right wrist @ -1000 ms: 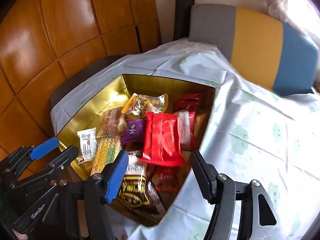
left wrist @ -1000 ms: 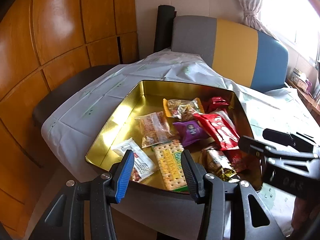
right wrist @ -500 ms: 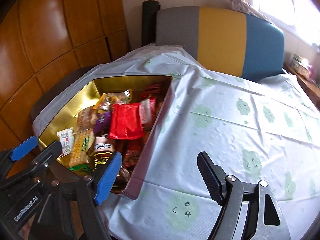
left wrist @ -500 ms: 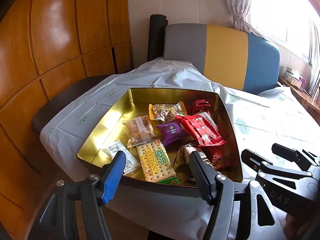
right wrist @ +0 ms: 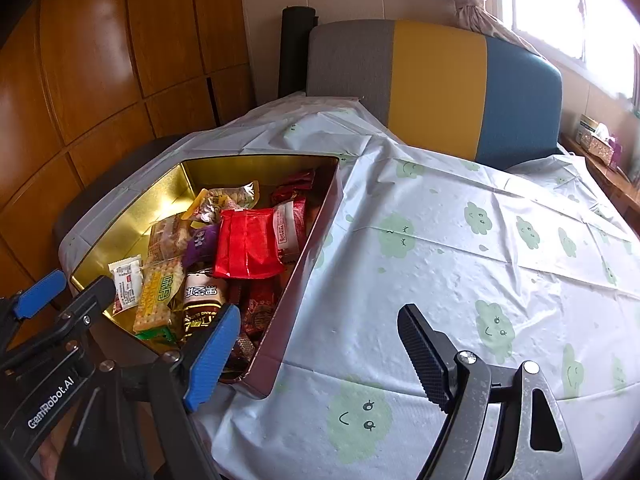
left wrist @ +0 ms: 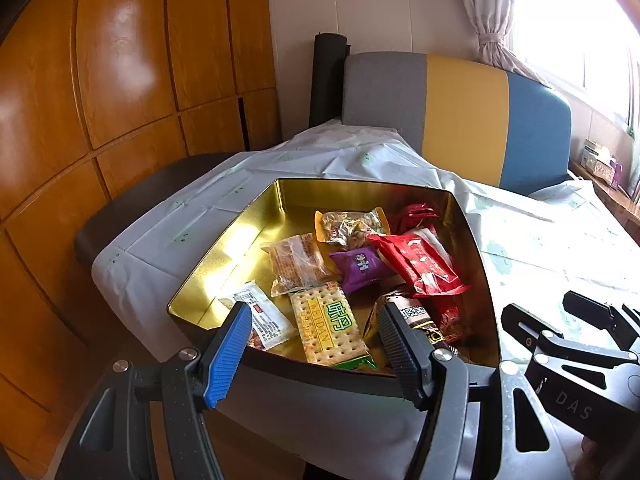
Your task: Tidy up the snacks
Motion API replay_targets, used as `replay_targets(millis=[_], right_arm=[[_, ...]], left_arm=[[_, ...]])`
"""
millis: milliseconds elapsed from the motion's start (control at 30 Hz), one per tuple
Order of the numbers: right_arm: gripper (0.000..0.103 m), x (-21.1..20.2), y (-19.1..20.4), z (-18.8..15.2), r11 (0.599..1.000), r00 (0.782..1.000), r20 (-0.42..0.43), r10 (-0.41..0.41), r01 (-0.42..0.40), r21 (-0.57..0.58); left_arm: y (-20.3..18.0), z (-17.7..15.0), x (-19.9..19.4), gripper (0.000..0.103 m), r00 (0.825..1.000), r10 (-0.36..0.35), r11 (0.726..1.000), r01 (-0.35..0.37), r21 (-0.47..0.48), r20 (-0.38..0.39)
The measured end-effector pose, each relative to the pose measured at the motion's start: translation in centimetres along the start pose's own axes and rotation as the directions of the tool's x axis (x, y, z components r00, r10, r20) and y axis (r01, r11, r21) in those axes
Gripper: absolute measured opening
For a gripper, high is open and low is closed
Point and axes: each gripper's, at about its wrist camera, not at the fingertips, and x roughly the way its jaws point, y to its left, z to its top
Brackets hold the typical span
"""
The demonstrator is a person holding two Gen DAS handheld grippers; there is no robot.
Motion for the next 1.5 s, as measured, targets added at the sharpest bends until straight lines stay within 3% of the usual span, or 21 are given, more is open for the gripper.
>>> replay_targets(millis=[1400,1500], right_arm=[[0.084,-0.11,0.49,0.04,1.000,1.000,0.012,-0.007,0.008,-0.009],[0.084,-0.11,0.28,0.06,1.000,1.000,0.012,-0.005,0.005,0.002]], left_arm=[[0.44,0.18,-0.06,0.067,1.000,0.011,1.000,-0.011,-0.002,0.016],[0.55,0.25,-0.37,0.062,0.999,0.016,1.000,-0.016,-0.004,0.042]])
